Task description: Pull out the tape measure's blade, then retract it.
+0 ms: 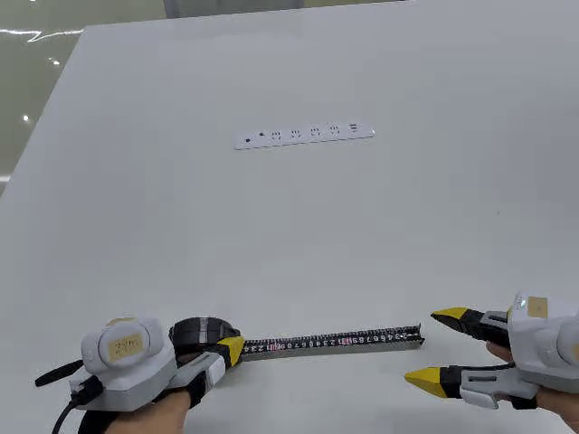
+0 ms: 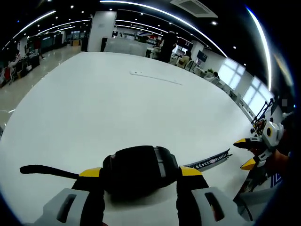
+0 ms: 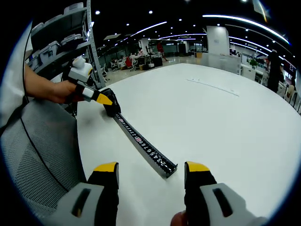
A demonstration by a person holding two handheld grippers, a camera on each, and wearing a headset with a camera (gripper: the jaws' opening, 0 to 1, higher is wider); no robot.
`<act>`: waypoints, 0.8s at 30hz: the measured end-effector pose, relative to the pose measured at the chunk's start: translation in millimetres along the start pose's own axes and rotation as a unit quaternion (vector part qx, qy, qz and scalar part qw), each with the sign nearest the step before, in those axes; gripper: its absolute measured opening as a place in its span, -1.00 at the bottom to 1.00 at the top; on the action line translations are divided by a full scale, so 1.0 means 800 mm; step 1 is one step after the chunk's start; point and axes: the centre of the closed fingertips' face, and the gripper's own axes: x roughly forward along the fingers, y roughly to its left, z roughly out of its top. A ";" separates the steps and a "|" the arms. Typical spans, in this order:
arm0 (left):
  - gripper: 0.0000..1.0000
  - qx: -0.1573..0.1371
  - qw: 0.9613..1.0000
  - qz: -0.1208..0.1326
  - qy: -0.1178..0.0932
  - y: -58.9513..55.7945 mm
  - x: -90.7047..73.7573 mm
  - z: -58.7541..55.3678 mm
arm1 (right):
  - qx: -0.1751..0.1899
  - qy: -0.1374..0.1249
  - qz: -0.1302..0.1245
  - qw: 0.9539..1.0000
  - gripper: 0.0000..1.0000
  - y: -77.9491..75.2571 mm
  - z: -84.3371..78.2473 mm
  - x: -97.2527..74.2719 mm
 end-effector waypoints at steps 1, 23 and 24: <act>0.17 0.000 1.000 0.000 0.001 0.000 0.000 0.000 | -0.003 0.001 0.000 1.000 0.10 -0.001 0.000 0.000; 0.17 0.000 1.000 -0.001 0.001 0.000 0.000 0.000 | -0.093 0.060 0.034 0.993 -0.14 -0.020 -0.017 0.024; 0.17 0.000 1.000 -0.001 0.002 0.000 0.000 0.000 | -0.093 0.060 0.036 0.993 -0.15 -0.021 -0.018 0.025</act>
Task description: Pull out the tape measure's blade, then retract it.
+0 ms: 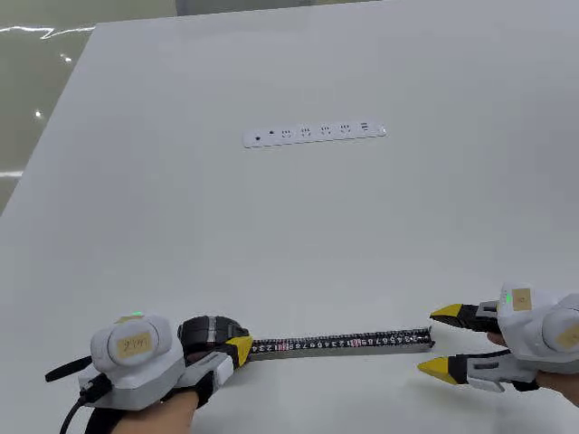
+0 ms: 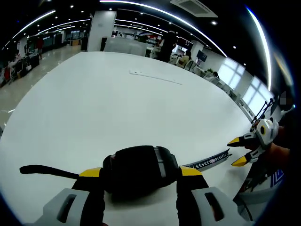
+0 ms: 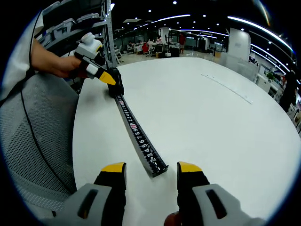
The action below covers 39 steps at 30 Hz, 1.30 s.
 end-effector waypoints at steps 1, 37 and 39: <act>0.17 0.000 1.000 0.000 0.000 0.000 0.000 0.000 | -0.001 0.000 0.001 1.000 -0.17 -0.001 0.000 0.001; 0.17 0.000 1.000 -0.001 0.007 -0.001 -0.001 -0.001 | -0.029 0.005 0.022 0.999 -0.70 -0.009 -0.012 0.014; 0.17 0.000 1.000 0.002 0.010 -0.001 0.000 -0.001 | -0.025 0.003 0.025 0.999 -0.70 -0.009 -0.013 0.015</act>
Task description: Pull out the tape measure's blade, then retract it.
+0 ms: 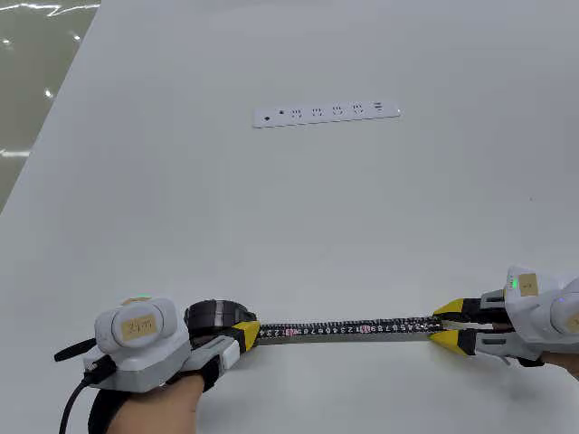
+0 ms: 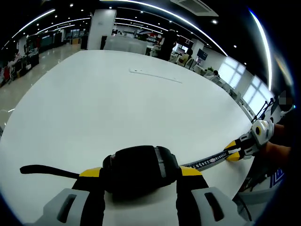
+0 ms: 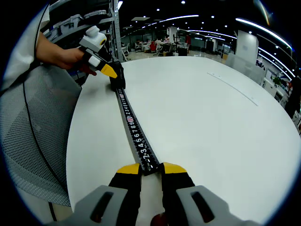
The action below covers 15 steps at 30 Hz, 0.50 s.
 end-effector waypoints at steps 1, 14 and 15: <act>0.16 0.000 1.000 0.002 0.003 0.000 0.000 0.000 | 0.001 -0.001 -0.001 1.000 -0.71 -0.001 0.000 0.000; 0.14 -0.007 1.000 0.007 0.016 0.001 0.000 -0.001 | -0.002 0.002 0.000 1.000 -0.72 -0.003 -0.001 0.001; 0.14 -0.006 1.000 0.008 0.015 0.001 0.000 -0.002 | -0.002 0.004 0.000 1.000 -0.72 -0.003 0.000 0.001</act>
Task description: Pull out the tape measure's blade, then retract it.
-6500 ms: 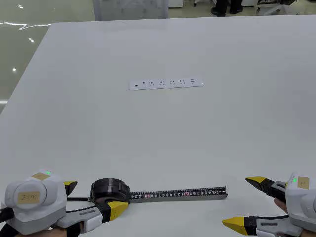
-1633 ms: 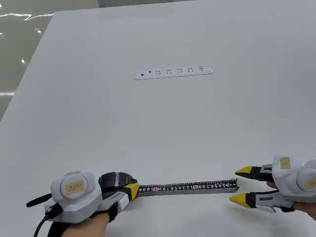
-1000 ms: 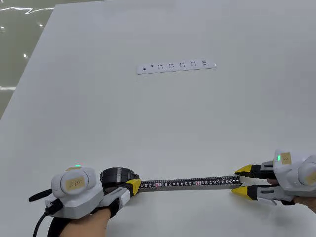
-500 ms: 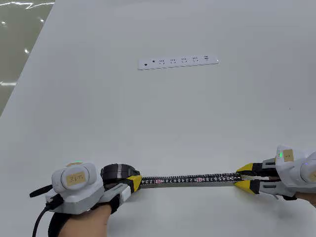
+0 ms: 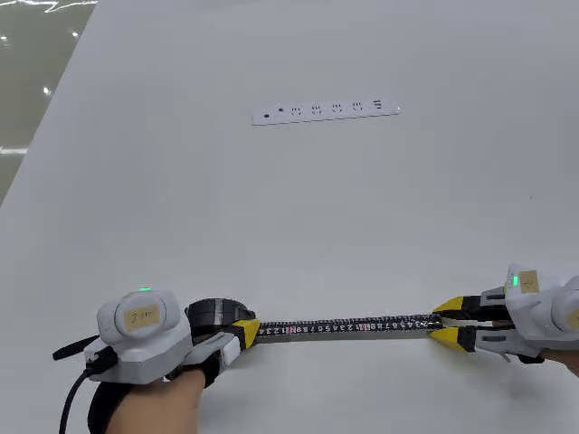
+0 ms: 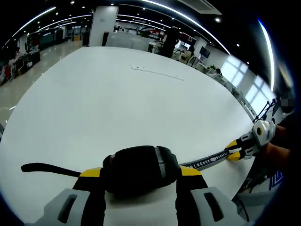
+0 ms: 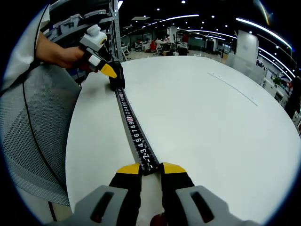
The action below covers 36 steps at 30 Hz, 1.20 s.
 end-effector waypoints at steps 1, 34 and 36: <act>0.13 0.000 1.000 0.000 0.002 0.000 0.000 -0.001 | 0.001 -0.001 0.001 1.000 -0.72 0.000 0.001 0.000; 0.12 -0.009 1.000 -0.005 0.005 0.001 0.000 0.000 | 0.027 -0.054 0.060 0.996 -0.75 0.029 0.055 0.046; 0.12 -0.012 1.000 -0.006 0.006 0.001 0.000 0.000 | 0.029 -0.058 0.062 0.996 -0.75 0.029 0.058 0.049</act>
